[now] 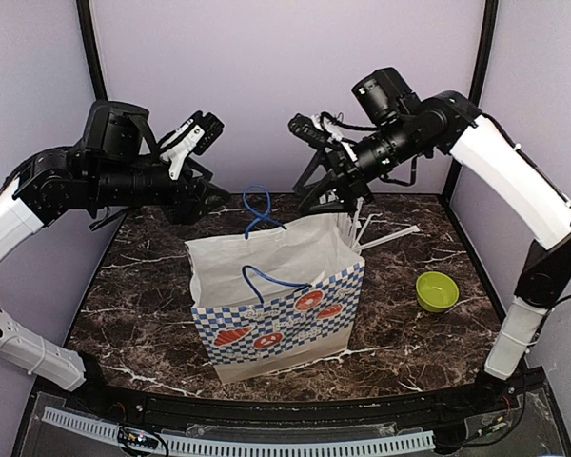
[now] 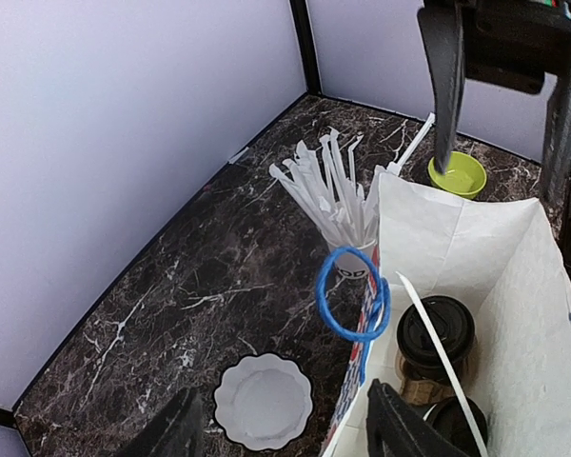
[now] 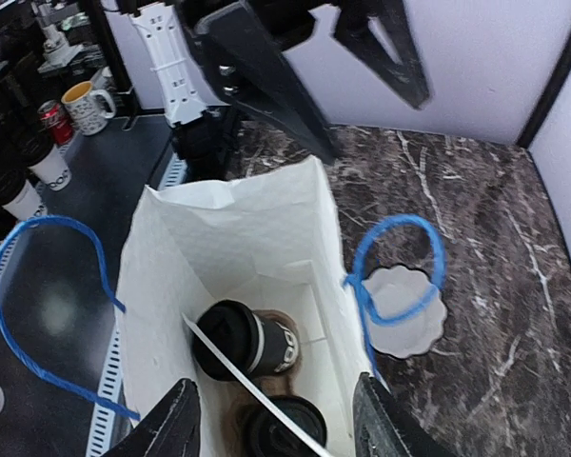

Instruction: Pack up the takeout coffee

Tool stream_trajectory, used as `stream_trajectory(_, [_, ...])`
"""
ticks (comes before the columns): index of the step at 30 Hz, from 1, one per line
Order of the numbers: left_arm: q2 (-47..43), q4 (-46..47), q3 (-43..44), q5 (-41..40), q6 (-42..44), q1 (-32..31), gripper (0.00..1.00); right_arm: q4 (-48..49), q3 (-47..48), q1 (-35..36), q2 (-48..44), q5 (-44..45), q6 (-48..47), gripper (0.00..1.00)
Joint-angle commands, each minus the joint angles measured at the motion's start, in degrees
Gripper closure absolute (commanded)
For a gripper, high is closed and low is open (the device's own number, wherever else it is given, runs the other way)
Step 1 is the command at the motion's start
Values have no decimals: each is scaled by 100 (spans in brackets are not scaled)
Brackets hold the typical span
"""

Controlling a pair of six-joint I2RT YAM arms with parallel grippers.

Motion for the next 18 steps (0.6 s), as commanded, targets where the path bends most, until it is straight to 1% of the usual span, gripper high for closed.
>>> stream_trajectory(1, [-239, 316, -225, -41, -38, 21, 39, 630, -798, -828, -903, 427, 247, 45])
stream_trajectory(3, [-255, 437, -330, -46, -21, 21, 39, 1124, -1545, -1493, -1338, 631, 492, 45])
stream_trajectory(6, [-257, 570, -388, -20, 9, 25, 38, 2090, -3015, -2488, -2104, 788, 975, 44])
stream_trajectory(8, [-229, 597, -377, 12, 31, 23, 38, 2548, -3861, -3055, -2488, 888, 1230, 40])
stream_trajectory(10, [-205, 615, -341, 47, 61, 20, 38, 2757, -4550, -3462, -2737, 900, 1406, 36])
stream_trajectory(13, [-166, 590, -251, 54, 92, 27, 37, 2734, -5143, -3787, -2812, 661, 1446, 33])
stream_trajectory(18, [-173, 572, -200, 60, 89, 25, 37, 2875, -5610, -3947, -2841, 836, 1488, 31])
